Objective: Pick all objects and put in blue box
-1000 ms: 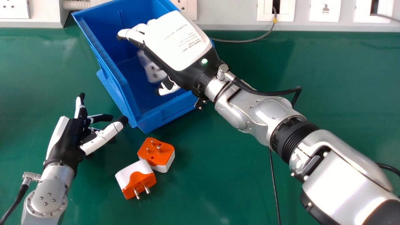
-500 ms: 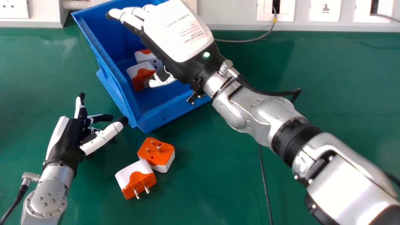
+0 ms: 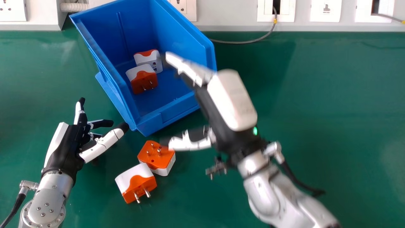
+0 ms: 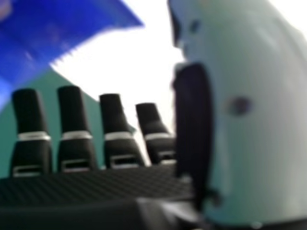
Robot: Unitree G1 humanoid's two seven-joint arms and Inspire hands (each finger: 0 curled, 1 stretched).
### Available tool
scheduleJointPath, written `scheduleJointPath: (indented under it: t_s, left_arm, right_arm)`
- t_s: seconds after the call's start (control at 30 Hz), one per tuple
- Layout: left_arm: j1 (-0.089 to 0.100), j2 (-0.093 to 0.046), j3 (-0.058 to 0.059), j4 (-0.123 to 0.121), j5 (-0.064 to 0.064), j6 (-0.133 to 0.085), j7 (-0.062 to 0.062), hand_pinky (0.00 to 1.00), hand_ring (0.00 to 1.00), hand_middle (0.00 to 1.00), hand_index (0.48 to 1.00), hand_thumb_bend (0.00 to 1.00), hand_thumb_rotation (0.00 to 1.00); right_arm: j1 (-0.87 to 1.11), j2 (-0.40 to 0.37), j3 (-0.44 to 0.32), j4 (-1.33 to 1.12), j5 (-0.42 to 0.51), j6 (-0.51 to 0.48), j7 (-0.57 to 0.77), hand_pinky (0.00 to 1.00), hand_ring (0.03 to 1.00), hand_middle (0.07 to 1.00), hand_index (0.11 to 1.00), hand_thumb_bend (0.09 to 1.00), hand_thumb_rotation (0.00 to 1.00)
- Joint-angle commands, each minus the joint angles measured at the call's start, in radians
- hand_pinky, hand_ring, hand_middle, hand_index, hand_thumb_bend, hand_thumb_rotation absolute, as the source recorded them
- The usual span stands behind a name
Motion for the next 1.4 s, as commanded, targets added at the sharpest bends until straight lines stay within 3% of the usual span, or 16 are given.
scheduleJointPath:
  t_s: [0.0,0.37,0.63,0.93,1.37]
  left_arm:
    - [0.084,-0.044,-0.061,0.047,0.044,0.092,-0.058,0.55,0.65,0.78,0.849,0.77,0.54]
    - [0.096,-0.043,-0.059,0.02,0.042,0.112,-0.06,0.55,0.65,0.78,0.849,0.77,0.54]
    - [0.098,-0.043,-0.056,0.013,0.037,0.118,-0.063,0.55,0.65,0.78,0.849,0.76,0.54]
    - [0.093,-0.045,-0.059,0.017,0.041,0.118,-0.06,0.55,0.65,0.78,0.849,0.77,0.54]
    - [0.099,-0.048,-0.055,0.005,0.037,0.122,-0.059,0.55,0.65,0.78,0.849,0.77,0.54]
  right_arm:
    - [0.033,-0.001,-0.008,-0.083,0.016,0.009,0.044,0.61,0.726,0.796,0.831,0.786,0.16]
    - [0.144,-0.023,-0.013,-0.15,0.004,0.031,0.161,0.6,0.716,0.789,0.824,0.796,0.17]
    - [0.145,-0.021,-0.022,-0.156,0.003,0.048,0.186,0.59,0.712,0.786,0.822,0.798,0.18]
    - [0.144,-0.02,-0.022,-0.161,0.006,0.061,0.212,0.57,0.692,0.78,0.818,0.797,0.18]
    - [0.211,-0.038,0.054,-0.299,-0.056,0.117,0.341,0.58,0.696,0.772,0.789,0.815,0.18]
